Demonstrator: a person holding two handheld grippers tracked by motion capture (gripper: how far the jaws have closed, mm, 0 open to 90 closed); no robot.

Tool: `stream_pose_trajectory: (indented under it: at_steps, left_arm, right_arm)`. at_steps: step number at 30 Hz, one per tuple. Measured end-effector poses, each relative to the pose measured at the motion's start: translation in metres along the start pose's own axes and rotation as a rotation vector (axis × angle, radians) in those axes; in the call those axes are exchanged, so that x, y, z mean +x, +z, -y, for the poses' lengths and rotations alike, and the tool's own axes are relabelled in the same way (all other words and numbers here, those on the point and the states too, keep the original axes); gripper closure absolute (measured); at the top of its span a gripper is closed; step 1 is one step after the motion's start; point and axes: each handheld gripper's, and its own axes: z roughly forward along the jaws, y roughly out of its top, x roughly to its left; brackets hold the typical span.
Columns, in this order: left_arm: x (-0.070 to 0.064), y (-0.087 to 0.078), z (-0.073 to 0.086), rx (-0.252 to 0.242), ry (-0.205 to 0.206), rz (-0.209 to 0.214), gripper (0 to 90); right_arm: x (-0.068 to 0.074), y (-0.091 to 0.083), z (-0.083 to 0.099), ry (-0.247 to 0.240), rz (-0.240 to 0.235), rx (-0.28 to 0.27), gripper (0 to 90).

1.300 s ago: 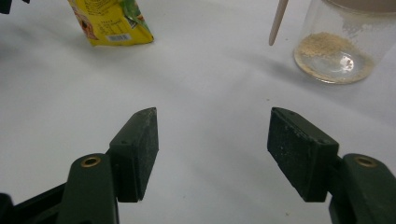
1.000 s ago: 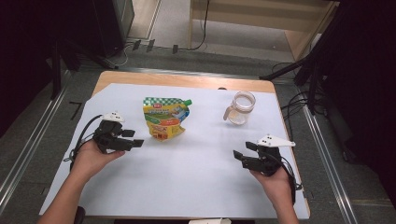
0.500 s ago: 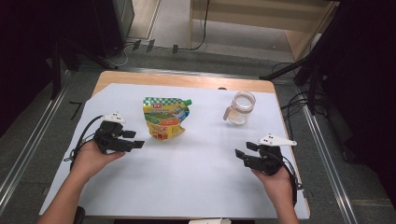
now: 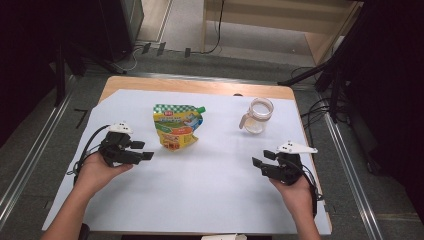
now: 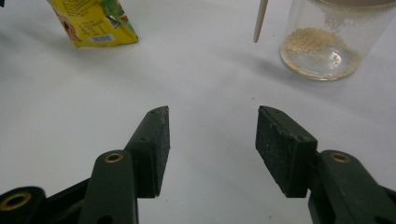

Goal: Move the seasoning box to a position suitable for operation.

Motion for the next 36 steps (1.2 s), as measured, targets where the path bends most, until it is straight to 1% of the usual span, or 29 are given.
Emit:
stream_pose_trajectory:
  at_steps: [2, 4, 7, 9, 12, 13, 15, 20, 21, 22, 23, 24, 26, 29, 30, 32, 34, 36]
  left_arm:
    - [0.000, -0.001, 0.001, 0.001, -0.007, -0.003, 41.6]
    - [-0.001, -0.002, 0.002, 0.005, -0.003, -0.006, 41.7]
    - [-0.002, -0.002, 0.004, 0.001, 0.000, -0.005, 41.9]
    - [-0.002, -0.003, 0.004, 0.000, 0.001, -0.002, 41.9]
    - [-0.002, -0.004, 0.004, -0.001, -0.001, -0.008, 41.9]
    - [-0.001, -0.004, 0.005, 0.000, -0.002, -0.009, 41.8]
    - [-0.001, -0.003, 0.004, -0.003, -0.004, -0.007, 41.9]
    - [-0.003, -0.002, 0.004, 0.004, 0.005, -0.007, 41.8]
    - [-0.003, -0.001, 0.003, 0.005, 0.007, -0.008, 41.8]
    - [-0.003, -0.001, 0.003, 0.005, 0.009, -0.007, 41.8]
    - [-0.004, -0.001, 0.003, 0.005, 0.012, -0.007, 41.8]
    - [-0.005, -0.001, 0.003, 0.004, 0.013, 0.000, 41.9]
    - [-0.005, -0.001, 0.003, 0.002, 0.014, 0.000, 42.1]
    - [-0.004, -0.001, 0.003, 0.001, 0.013, 0.000, 42.1]
    - [-0.004, -0.001, 0.003, 0.000, 0.012, 0.000, 42.1]
    - [-0.003, -0.002, 0.003, 0.003, 0.013, 0.000, 42.1]
    - [-0.003, -0.002, 0.003, 0.001, 0.012, -0.001, 42.1]
    - [-0.003, -0.002, 0.004, 0.000, 0.012, -0.002, 42.1]
  right_arm:
    - [0.000, 0.002, -0.001, -0.010, 0.002, 0.000, 46.3]
    - [0.000, 0.003, -0.002, -0.024, 0.001, -0.002, 46.3]
    - [-0.002, 0.005, -0.003, -0.020, 0.000, -0.005, 46.3]
    - [-0.004, 0.008, -0.005, -0.037, 0.014, -0.013, 45.6]
    - [-0.008, 0.012, -0.007, -0.037, 0.017, -0.013, 45.7]
    - [-0.013, 0.016, -0.010, -0.023, 0.021, -0.005, 46.2]
    - [-0.016, 0.018, -0.011, -0.022, 0.024, -0.006, 46.3]
    - [-0.025, 0.025, -0.016, 0.019, 0.040, -0.014, 46.7]
    - [-0.026, 0.027, -0.017, 0.016, 0.047, -0.013, 46.4]
    - [-0.028, 0.030, -0.019, 0.009, 0.064, -0.011, 45.8]
    - [-0.028, 0.030, -0.019, 0.009, 0.064, -0.011, 45.8]
    - [-0.032, 0.034, -0.021, 0.015, 0.075, -0.023, 45.7]
    - [-0.037, 0.038, -0.024, 0.027, 0.085, -0.010, 45.5]
    - [-0.041, 0.040, -0.027, 0.029, 0.098, -0.016, 45.4]
    - [-0.043, 0.042, -0.029, 0.039, 0.101, -0.019, 45.1]
    - [-0.046, 0.043, -0.031, 0.043, 0.110, -0.031, 44.8]
    - [-0.049, 0.046, -0.033, 0.042, 0.123, -0.019, 43.7]
    - [-0.052, 0.048, -0.035, 0.046, 0.135, -0.020, 41.5]
